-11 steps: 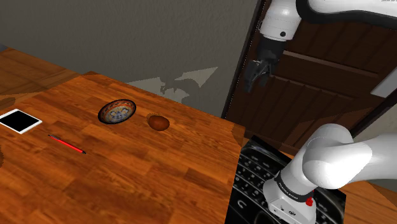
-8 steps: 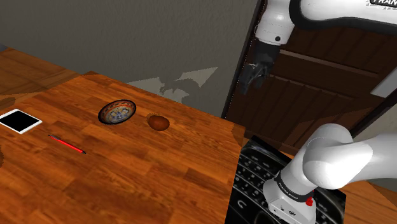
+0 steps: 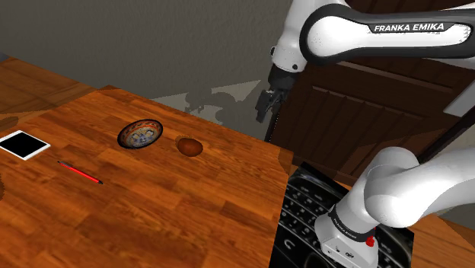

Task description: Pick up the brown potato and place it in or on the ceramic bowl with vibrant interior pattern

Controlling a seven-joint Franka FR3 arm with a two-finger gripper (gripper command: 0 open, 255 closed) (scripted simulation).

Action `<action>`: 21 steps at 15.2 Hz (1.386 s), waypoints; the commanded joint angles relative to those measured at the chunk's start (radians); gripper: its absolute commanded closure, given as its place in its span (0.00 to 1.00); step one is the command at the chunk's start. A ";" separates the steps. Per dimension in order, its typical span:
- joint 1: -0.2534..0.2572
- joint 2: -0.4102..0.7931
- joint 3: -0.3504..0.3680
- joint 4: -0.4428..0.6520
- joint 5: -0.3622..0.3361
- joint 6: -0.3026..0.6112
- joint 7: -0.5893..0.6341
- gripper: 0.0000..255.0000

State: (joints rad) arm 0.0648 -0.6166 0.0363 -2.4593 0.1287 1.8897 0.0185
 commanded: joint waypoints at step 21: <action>0.178 0.659 0.044 0.205 0.202 0.649 -0.417 0.00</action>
State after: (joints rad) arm 0.2397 0.0263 0.0772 -2.2590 0.3254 2.5244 -0.3920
